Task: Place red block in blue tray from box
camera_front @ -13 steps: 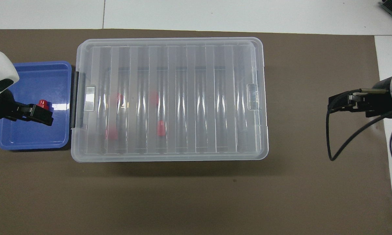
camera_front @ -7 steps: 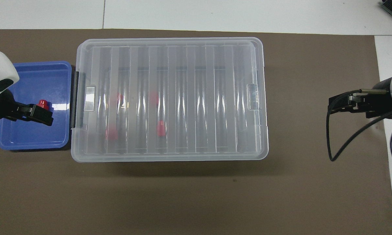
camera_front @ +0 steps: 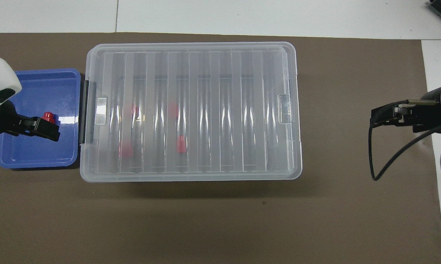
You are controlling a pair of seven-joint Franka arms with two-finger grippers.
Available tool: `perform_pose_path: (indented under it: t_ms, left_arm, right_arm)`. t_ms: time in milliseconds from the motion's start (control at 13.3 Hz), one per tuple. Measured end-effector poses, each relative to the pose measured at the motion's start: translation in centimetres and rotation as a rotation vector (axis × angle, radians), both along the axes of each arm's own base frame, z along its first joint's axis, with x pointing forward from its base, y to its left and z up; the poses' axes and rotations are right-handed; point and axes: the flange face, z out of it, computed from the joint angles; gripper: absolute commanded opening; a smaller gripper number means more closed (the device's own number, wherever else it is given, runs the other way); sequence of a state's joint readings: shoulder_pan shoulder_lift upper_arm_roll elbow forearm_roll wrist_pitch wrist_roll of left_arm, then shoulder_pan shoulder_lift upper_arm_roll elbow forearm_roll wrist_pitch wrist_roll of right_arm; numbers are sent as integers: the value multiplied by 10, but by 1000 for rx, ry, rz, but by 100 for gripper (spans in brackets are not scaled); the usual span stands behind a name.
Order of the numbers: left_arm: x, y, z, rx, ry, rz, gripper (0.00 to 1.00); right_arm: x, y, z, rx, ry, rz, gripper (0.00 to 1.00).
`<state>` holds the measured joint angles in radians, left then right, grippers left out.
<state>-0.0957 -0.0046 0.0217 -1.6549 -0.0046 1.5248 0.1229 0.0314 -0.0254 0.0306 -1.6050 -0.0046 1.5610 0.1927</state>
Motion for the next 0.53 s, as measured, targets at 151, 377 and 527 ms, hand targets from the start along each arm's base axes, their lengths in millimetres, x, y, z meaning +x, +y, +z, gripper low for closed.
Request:
perform_pose_path:
  t_ms: [151, 377, 527]
  left_arm:
    - [0, 0, 0, 0, 0, 0, 100]
    - [0, 0, 0, 0, 0, 0, 100]
    - [0, 0, 0, 0, 0, 0, 100]
  right_arm:
    - [1, 1, 1, 0, -7, 2, 100]
    - [1, 1, 1, 0, -14, 2, 100]
    - [1, 1, 1, 0, -14, 2, 100]
